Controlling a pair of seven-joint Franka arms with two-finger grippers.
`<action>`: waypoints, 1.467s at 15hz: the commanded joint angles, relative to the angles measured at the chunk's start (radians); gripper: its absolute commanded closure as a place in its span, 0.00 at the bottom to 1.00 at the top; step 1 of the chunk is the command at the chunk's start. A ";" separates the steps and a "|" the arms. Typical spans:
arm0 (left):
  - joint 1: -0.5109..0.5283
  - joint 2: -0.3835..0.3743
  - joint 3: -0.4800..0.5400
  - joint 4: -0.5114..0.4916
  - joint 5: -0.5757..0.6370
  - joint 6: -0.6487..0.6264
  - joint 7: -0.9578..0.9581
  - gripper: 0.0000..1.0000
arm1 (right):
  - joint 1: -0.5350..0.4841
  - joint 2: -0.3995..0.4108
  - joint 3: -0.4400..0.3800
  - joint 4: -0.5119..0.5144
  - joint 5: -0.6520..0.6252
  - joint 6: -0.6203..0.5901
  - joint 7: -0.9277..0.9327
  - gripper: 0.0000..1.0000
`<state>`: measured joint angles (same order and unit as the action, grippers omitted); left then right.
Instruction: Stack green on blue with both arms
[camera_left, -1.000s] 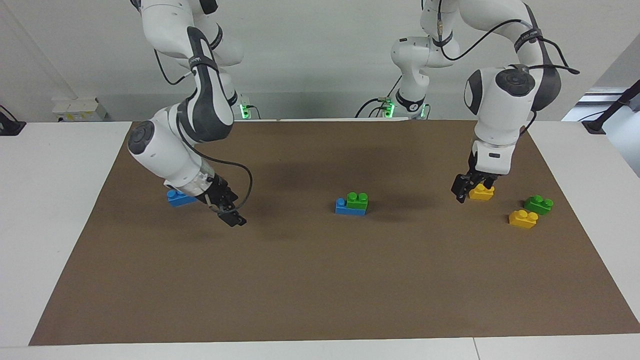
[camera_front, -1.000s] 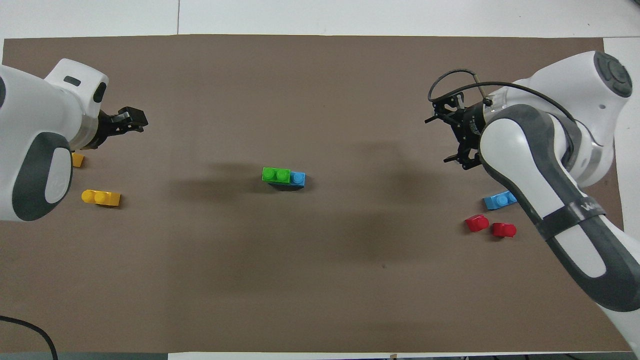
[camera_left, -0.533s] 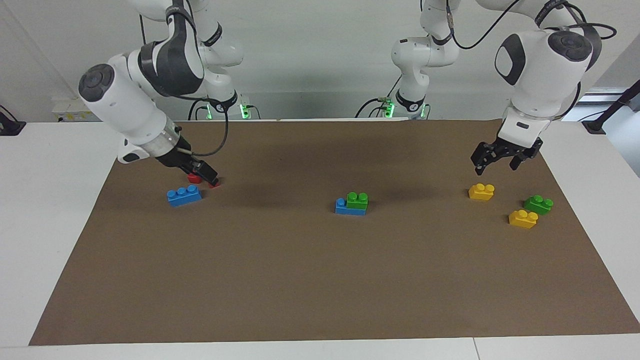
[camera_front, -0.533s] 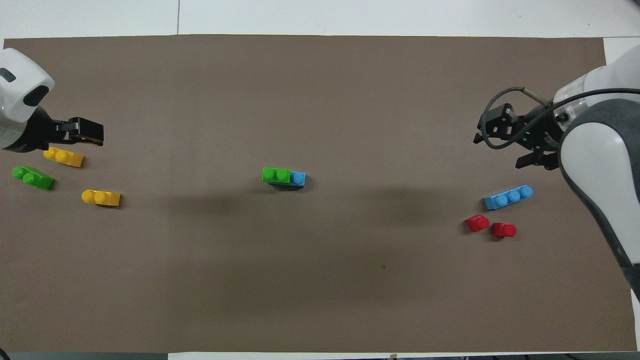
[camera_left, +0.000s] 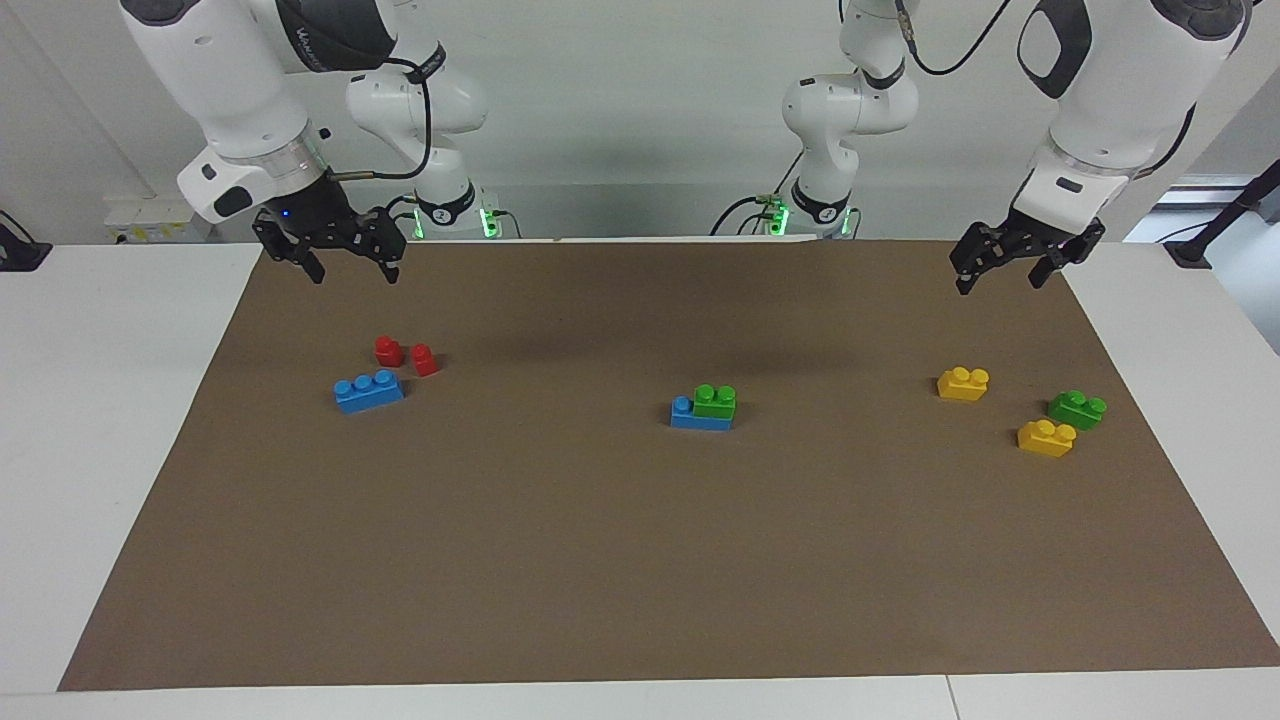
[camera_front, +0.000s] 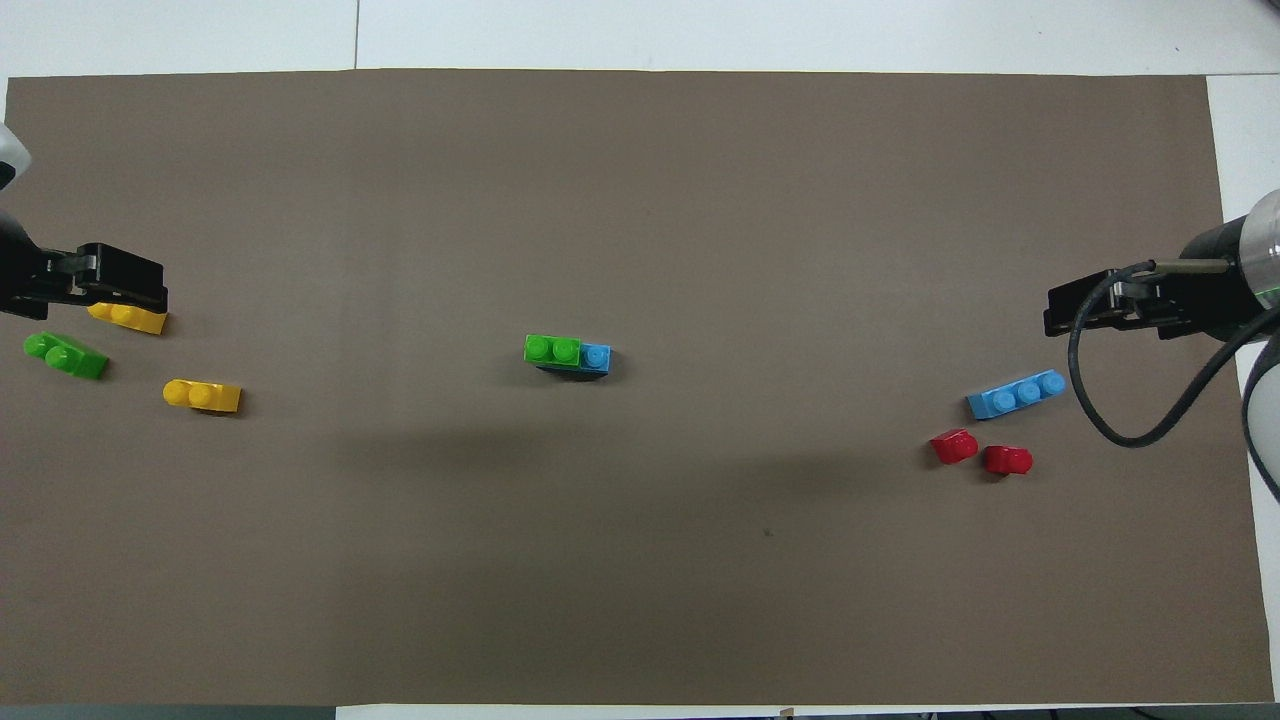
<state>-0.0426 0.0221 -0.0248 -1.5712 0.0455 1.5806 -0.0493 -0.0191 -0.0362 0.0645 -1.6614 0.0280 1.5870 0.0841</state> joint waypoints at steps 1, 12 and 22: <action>0.006 0.007 0.002 0.019 -0.018 -0.014 0.020 0.00 | -0.018 0.019 0.008 0.025 -0.026 -0.013 -0.046 0.00; 0.017 0.006 0.003 0.017 -0.070 0.007 0.019 0.00 | -0.015 0.018 0.009 0.017 -0.037 -0.007 -0.046 0.00; 0.017 0.006 0.002 0.017 -0.068 0.007 0.019 0.00 | -0.027 0.016 0.009 0.015 -0.037 -0.009 -0.077 0.00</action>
<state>-0.0341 0.0225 -0.0230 -1.5694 -0.0043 1.5844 -0.0484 -0.0282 -0.0270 0.0605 -1.6565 0.0125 1.5871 0.0287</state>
